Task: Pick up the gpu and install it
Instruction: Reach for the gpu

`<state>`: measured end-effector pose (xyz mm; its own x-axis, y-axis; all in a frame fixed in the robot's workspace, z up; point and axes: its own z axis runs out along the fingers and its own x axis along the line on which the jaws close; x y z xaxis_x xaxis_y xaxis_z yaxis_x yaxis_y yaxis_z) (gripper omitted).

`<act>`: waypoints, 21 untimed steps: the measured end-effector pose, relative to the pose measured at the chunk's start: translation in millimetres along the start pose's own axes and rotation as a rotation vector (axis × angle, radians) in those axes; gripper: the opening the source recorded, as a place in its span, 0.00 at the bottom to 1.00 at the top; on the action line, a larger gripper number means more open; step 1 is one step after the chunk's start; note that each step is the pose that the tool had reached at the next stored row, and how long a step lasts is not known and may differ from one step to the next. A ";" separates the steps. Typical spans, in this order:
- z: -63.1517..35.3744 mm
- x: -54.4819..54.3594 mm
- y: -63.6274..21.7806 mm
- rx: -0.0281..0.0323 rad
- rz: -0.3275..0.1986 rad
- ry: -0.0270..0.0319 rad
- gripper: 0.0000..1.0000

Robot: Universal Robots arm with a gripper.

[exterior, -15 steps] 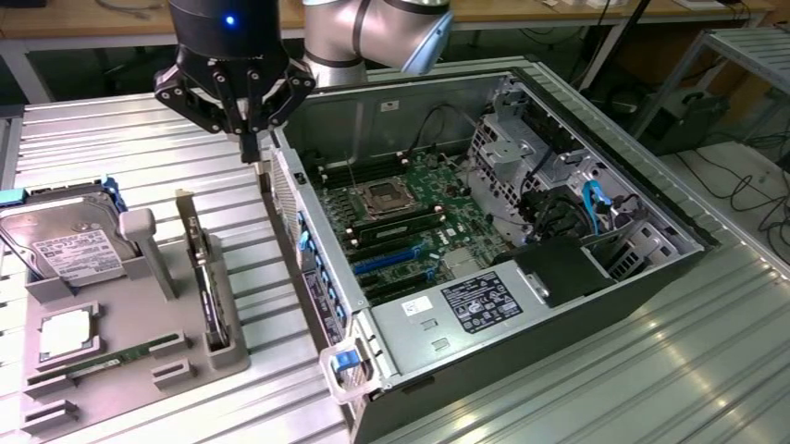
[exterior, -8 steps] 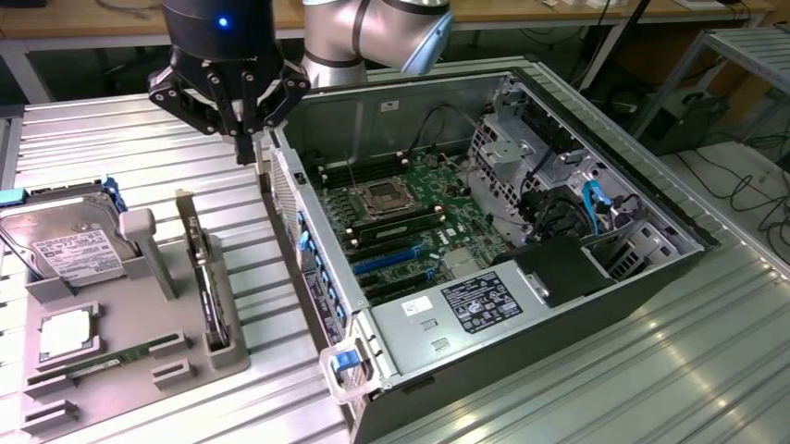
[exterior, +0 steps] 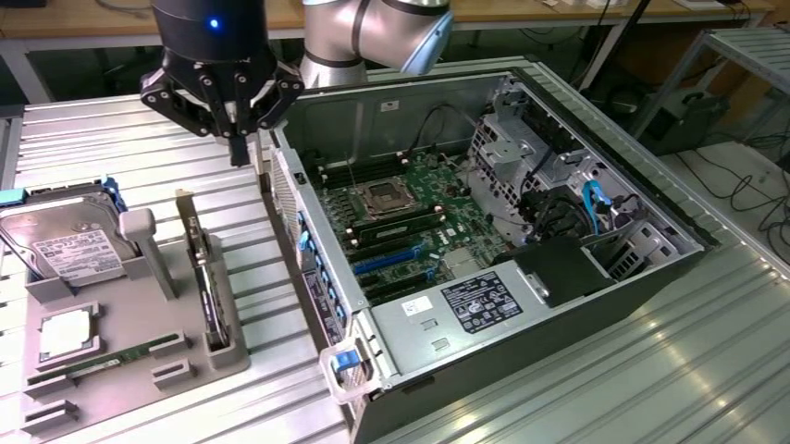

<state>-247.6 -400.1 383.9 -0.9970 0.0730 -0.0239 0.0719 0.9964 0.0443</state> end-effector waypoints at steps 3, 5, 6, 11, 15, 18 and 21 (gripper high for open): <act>0.2 2.9 -0.3 0.0000 0.000 0.0000 0.11; 0.3 5.0 -0.5 0.0000 0.000 0.0000 0.11; 0.3 6.1 -0.6 -0.0001 0.000 0.0000 0.11; 0.5 11.4 -1.3 0.0000 0.000 0.0000 0.11; 0.7 15.7 -1.8 -0.0001 0.000 0.0000 0.11; 0.8 18.6 -2.2 -0.0001 0.000 -0.0001 0.11; 0.9 21.9 -2.6 0.0000 0.000 0.0000 0.11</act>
<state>-269.6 -401.0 382.4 -0.9971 0.0728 -0.0239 0.0717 0.9964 0.0443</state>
